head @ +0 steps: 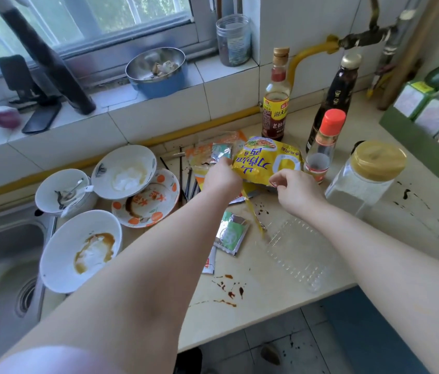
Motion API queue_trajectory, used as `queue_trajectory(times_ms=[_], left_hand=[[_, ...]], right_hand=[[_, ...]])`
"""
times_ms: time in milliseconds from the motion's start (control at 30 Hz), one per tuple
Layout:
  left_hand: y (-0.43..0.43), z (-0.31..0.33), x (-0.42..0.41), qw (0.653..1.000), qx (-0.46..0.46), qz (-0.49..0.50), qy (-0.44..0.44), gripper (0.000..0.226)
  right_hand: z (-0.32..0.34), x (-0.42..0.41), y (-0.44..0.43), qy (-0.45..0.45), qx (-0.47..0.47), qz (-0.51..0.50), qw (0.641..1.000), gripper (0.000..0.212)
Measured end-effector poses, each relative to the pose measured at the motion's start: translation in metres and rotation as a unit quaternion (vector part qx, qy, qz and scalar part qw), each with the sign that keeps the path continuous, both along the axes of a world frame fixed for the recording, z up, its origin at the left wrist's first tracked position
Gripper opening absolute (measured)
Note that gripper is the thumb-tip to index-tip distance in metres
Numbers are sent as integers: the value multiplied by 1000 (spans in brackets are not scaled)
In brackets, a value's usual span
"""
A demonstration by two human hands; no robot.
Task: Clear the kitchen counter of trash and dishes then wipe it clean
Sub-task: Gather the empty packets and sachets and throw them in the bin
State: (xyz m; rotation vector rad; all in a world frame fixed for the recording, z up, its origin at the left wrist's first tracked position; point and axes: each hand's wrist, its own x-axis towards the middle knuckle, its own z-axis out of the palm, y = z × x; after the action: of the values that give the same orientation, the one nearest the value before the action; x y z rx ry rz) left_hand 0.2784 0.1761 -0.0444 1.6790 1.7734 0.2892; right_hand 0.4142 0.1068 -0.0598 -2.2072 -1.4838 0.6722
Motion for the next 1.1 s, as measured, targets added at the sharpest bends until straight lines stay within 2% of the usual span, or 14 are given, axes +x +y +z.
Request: queue_trajectory(times_ms=[100, 267, 400, 567, 733, 867, 1000, 1100], left_hand=[[13, -4, 3, 1000, 2, 8, 4, 61], [25, -11, 11, 1000, 3, 7, 13, 60], [26, -16, 14, 999, 22, 14, 20, 52], [28, -11, 4, 996, 70, 45, -13, 40], [27, 8, -26, 983, 155, 51, -89, 24], [23, 30, -58, 966, 213, 61, -136, 20], [18, 50, -91, 958, 254, 82, -104, 26], [11, 62, -112, 958, 233, 115, -122, 28]], right_hand=[[-4, 8, 4, -7, 2, -9, 1000, 36], [-4, 18, 8, -5, -5, -5, 1000, 40], [-6, 19, 10, -8, -9, -6, 1000, 36], [-4, 11, 11, -1, 4, 2, 1000, 38], [3, -2, 5, 0, 13, -28, 1000, 42], [10, -12, -2, 2, 8, -36, 999, 56], [16, -30, -11, 10, 32, -40, 999, 62], [18, -42, -14, 19, 37, -39, 998, 66]])
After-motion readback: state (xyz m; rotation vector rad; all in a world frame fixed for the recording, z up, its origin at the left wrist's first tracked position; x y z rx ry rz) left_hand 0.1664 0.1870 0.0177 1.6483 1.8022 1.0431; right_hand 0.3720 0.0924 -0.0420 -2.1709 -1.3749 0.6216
